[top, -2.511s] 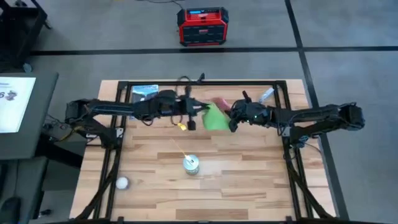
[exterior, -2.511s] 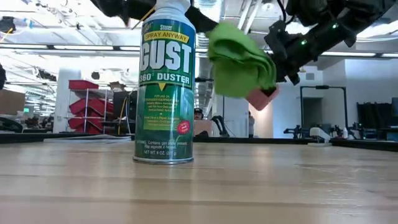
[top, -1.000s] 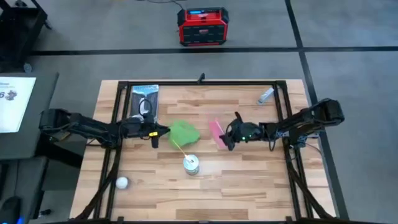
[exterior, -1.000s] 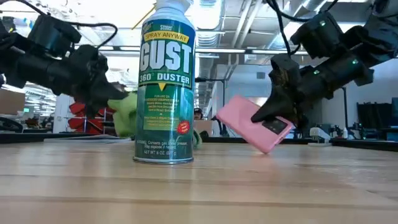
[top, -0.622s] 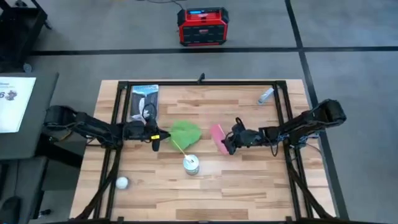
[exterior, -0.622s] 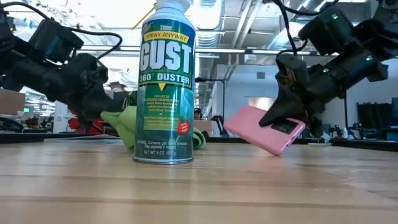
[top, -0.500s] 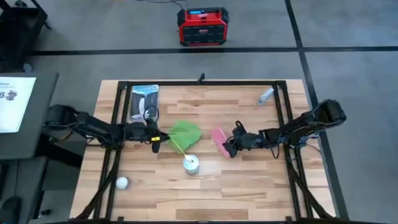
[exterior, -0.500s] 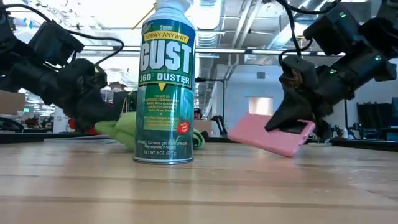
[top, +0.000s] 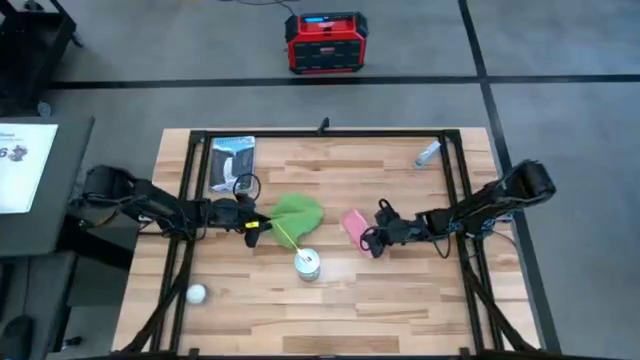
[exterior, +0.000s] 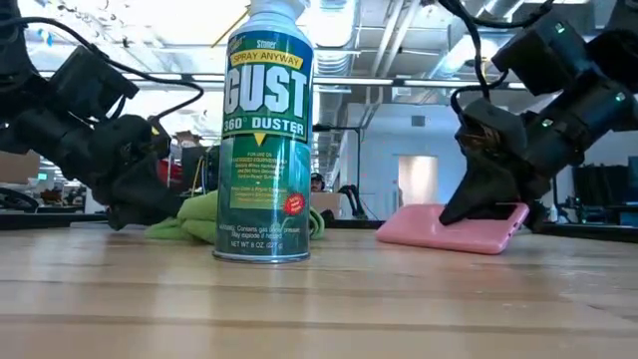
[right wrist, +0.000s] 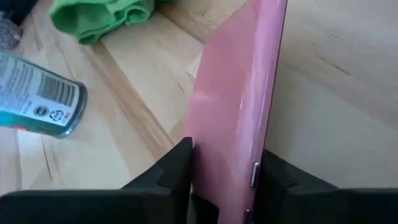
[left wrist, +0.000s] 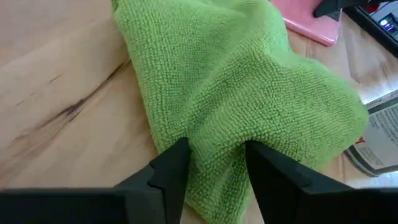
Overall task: Apply microfiber cloth
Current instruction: Wipe the back of the black cellphone with the green microfiber cloth
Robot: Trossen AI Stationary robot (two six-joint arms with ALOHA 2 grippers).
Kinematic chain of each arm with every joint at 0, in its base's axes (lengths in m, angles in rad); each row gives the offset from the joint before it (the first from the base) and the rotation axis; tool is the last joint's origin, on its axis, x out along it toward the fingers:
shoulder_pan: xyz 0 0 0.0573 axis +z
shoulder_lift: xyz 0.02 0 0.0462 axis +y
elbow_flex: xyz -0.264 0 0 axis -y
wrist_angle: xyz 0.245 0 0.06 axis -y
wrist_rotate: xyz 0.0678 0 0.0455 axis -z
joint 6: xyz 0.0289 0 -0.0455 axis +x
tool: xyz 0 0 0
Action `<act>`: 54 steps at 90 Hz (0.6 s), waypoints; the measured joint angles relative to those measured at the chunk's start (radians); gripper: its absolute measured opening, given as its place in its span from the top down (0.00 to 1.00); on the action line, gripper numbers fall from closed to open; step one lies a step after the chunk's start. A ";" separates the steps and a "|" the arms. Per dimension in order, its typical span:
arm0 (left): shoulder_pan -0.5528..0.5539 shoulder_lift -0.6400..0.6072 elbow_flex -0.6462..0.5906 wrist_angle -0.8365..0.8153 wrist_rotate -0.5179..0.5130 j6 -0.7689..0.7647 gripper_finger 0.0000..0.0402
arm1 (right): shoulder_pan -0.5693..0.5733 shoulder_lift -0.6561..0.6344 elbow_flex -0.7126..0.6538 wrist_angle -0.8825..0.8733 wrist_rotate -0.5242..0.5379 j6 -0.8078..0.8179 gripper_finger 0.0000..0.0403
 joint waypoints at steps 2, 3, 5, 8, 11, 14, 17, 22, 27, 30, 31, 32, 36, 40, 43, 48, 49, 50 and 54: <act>0.000 0.000 0.002 0.000 0.000 0.004 0.65 | -0.003 -0.010 0.000 -0.015 -0.001 -0.001 0.69; 0.000 0.000 0.003 0.000 0.000 0.006 0.65 | -0.005 -0.015 0.000 -0.024 -0.002 -0.002 0.69; 0.000 0.000 0.005 0.000 0.000 0.012 0.65 | -0.008 -0.029 0.000 -0.041 -0.004 -0.004 0.68; 0.000 0.000 0.007 -0.001 0.000 0.021 0.65 | -0.013 -0.053 -0.001 -0.076 -0.004 -0.009 0.66; 0.000 0.000 0.009 -0.001 0.000 0.028 0.64 | -0.017 -0.080 -0.003 -0.105 -0.004 -0.016 0.65; 0.000 0.000 0.013 -0.003 0.000 0.036 0.64 | -0.021 -0.108 -0.003 -0.130 -0.003 -0.023 0.63; 0.000 0.000 0.018 -0.003 0.000 0.044 0.64 | -0.027 -0.140 -0.003 -0.150 0.000 -0.030 0.62; 0.000 -0.001 0.023 0.009 0.000 0.052 0.64 | -0.033 -0.196 -0.002 -0.178 0.006 -0.044 0.60; 0.000 -0.005 0.024 0.028 0.000 0.054 0.64 | -0.039 -0.249 -0.001 -0.211 0.008 -0.053 0.59; 0.000 -0.008 0.024 0.044 0.000 0.056 0.64 | -0.041 -0.279 -0.001 -0.232 0.009 -0.056 0.58; 0.000 -0.008 0.024 0.049 0.000 0.059 0.64 | -0.042 -0.289 -0.001 -0.238 0.009 -0.056 0.58; 0.000 -0.008 0.025 0.053 0.000 0.061 0.64 | -0.043 -0.299 -0.001 -0.245 0.010 -0.056 0.57; 0.000 -0.014 0.026 0.053 0.000 0.075 0.64 | -0.047 -0.335 0.000 -0.276 0.018 -0.063 0.57; 0.000 -0.021 0.026 0.043 0.000 0.089 0.64 | -0.048 -0.367 0.000 -0.321 0.025 -0.066 0.56; 0.001 -0.023 0.026 0.040 0.000 0.099 0.64 | -0.051 -0.387 0.000 -0.358 0.026 -0.067 0.56; 0.005 -0.022 0.026 0.026 0.001 0.102 0.64 | -0.055 -0.417 0.000 -0.423 0.027 -0.067 0.57; 0.006 -0.022 0.026 0.023 0.001 0.103 0.64 | -0.056 -0.422 0.000 -0.435 0.027 -0.067 0.57; 0.007 -0.022 0.026 0.021 0.001 0.103 0.64 | -0.057 -0.427 0.000 -0.447 0.028 -0.066 0.57; 0.011 -0.022 0.026 0.006 0.001 0.103 0.64 | -0.061 -0.443 0.000 -0.488 0.033 -0.063 0.57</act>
